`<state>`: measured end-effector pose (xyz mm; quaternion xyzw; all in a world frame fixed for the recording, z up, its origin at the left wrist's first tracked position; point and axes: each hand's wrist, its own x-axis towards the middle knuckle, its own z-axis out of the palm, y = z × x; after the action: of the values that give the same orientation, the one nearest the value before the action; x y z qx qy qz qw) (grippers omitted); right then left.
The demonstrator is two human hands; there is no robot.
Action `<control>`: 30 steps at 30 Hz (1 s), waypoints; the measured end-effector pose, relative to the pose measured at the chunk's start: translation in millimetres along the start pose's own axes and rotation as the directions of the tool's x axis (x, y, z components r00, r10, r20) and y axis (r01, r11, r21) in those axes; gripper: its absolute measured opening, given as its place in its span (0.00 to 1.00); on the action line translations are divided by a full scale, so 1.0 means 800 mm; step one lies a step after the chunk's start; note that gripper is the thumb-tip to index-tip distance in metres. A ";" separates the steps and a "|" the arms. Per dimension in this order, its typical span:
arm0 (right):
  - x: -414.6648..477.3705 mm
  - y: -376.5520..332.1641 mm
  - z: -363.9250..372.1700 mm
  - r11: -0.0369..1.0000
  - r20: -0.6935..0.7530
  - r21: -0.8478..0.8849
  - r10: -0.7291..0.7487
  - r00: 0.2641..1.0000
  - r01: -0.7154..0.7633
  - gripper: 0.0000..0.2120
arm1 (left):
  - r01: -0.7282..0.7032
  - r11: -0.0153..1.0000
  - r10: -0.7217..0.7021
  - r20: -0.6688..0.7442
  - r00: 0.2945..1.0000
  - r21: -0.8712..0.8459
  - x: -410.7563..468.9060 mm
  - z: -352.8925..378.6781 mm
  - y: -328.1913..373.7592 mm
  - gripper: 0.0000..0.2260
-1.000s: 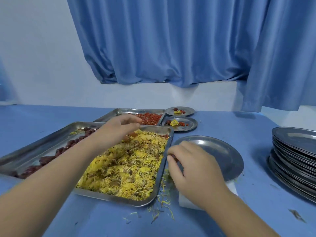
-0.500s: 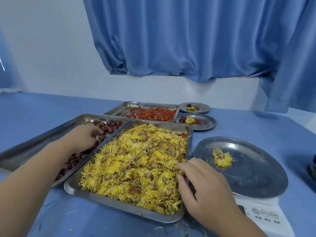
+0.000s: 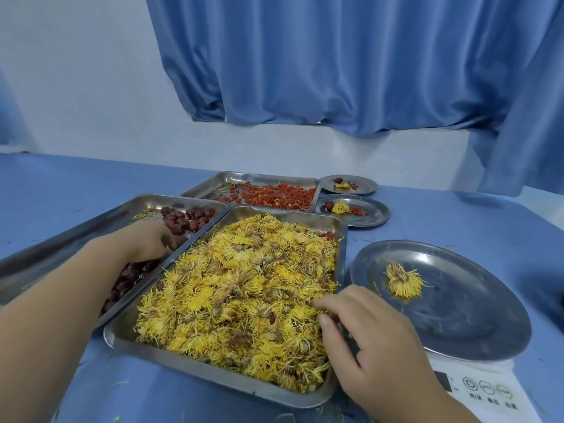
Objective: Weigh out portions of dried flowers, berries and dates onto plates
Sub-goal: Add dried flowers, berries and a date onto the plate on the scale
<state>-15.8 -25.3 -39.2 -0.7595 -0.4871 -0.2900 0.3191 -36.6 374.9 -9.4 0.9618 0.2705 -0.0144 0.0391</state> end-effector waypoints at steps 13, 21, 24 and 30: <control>-0.003 0.007 -0.022 0.941 -0.200 0.283 0.250 0.947 -0.188 0.08 | -0.286 0.816 0.121 -0.335 0.934 -0.502 -0.068 -0.043 0.069 0.05; 0.006 0.040 -0.065 0.464 -0.224 0.818 0.801 0.556 -0.339 0.10 | -0.587 0.671 0.524 -0.270 0.808 -0.452 -0.125 -0.065 0.220 0.04; 0.008 0.056 -0.082 0.361 -0.201 0.870 0.882 0.426 -0.336 0.10 | -0.643 0.657 0.610 -0.222 0.760 -0.394 -0.133 -0.058 0.268 0.06; 0.002 0.065 -0.095 0.351 -0.212 0.871 0.900 0.381 -0.344 0.10 | -0.731 0.656 0.734 -0.063 0.676 -0.189 -0.136 -0.036 0.343 0.08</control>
<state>22.9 -99.4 -0.5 -0.5379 -0.0344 -0.1684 0.8253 13.7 87.3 43.2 0.9801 -0.1399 0.0205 0.1396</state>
